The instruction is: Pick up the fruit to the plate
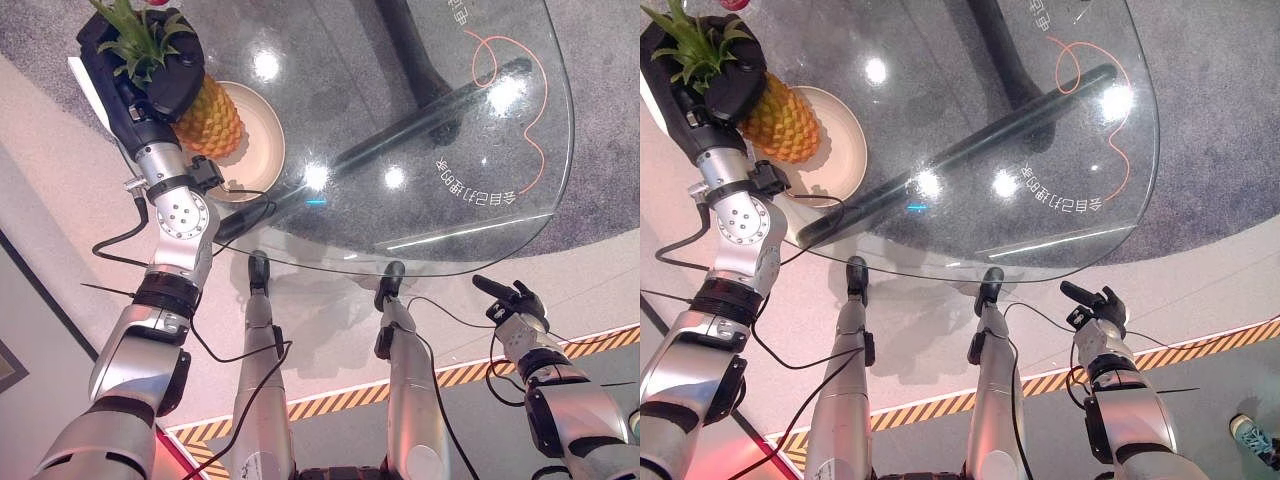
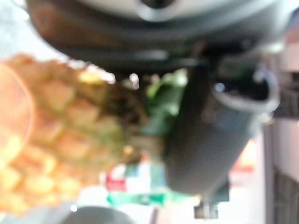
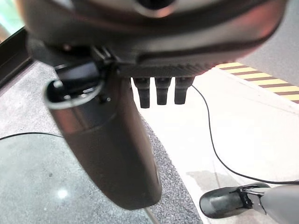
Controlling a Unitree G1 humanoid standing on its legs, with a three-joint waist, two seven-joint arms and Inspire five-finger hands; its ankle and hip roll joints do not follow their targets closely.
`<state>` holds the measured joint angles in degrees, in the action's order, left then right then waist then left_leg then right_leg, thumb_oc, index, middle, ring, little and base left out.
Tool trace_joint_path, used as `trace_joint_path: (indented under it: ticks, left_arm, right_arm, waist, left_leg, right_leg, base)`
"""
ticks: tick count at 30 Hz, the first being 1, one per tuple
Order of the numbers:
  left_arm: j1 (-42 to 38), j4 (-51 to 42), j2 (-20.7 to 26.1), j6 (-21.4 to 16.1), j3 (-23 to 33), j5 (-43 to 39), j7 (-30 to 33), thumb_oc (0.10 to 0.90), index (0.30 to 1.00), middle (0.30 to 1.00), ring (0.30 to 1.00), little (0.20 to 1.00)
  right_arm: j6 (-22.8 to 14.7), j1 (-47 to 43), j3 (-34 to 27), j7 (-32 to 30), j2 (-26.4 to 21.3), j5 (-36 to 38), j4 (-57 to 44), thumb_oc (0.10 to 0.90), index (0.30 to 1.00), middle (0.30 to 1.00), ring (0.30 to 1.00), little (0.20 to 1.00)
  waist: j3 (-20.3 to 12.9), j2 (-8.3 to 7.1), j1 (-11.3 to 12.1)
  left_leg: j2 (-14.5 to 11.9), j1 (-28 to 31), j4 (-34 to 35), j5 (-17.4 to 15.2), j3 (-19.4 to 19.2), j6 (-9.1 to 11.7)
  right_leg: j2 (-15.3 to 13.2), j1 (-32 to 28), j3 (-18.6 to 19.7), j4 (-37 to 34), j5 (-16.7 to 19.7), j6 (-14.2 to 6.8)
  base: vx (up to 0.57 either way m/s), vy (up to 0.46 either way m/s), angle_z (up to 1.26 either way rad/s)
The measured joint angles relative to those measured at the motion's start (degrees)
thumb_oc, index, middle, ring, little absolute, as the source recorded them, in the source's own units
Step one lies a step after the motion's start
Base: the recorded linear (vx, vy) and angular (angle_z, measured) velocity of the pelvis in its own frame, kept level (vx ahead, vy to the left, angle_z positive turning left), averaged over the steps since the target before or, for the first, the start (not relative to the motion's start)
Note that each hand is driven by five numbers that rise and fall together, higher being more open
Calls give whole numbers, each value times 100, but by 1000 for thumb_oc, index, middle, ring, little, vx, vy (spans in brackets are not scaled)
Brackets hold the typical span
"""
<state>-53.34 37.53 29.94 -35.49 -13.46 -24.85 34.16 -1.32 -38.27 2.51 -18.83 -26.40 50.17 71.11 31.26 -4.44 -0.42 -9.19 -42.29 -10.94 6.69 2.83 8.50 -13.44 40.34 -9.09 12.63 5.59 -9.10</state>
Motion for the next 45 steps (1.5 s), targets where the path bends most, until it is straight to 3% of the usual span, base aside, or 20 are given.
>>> trace_joint_path:
  ticks: [39, 40, 41, 43, 45]
  left_arm:
    - [-294, 485, 28, -7, -167, -267, -475, 100, 300, 300, 300, 200]
    - [-294, 486, 28, -7, -168, -267, -481, 108, 307, 307, 307, 208]
    - [-297, 520, 28, -11, -173, -268, -506, 237, 418, 418, 418, 337]
    - [-301, 526, 29, -11, -191, -345, -523, 375, 535, 535, 535, 475]
    - [-302, 530, 33, -12, -192, -363, -533, 418, 573, 573, 573, 518]
  right_arm:
    - [5, -228, 29, 0, 82, 1, 6, 800, 900, 900, 900, 900]
    - [5, -230, 29, 0, 84, 1, 6, 800, 900, 900, 900, 900]
    - [6, -230, 30, 0, 89, 2, 7, 800, 900, 900, 900, 900]
    - [6, -235, 30, 0, 89, 2, 7, 800, 900, 900, 900, 900]
    - [7, -255, 30, 0, 89, 2, 17, 800, 900, 900, 900, 900]
  waist:
    - [-1, -8, -134]
    - [-1, -8, -134]
    - [-1, -8, -137]
    - [-1, -8, -140]
    - [-1, -8, -140]
  left_leg:
    - [2, -153, -9, 16, 18, 26]
    - [1, -156, -9, 15, 18, 26]
    - [1, -157, -9, 16, 17, 27]
    - [1, -164, -7, 16, 17, 26]
    - [2, -172, -6, 17, 16, 27]
  right_leg:
    - [5, 137, -10, -2, 5, 1]
    - [5, 139, -10, -2, 5, 1]
    - [5, 140, -10, -2, 5, 1]
    - [5, 148, -11, -3, 5, 1]
    - [5, 158, -10, -3, 5, 1]
  base:
    - [-1, 0, 0]
    - [0, 0, 0]
    - [0, 0, 0]
    - [0, 0, 0]
    - [0, 0, 0]
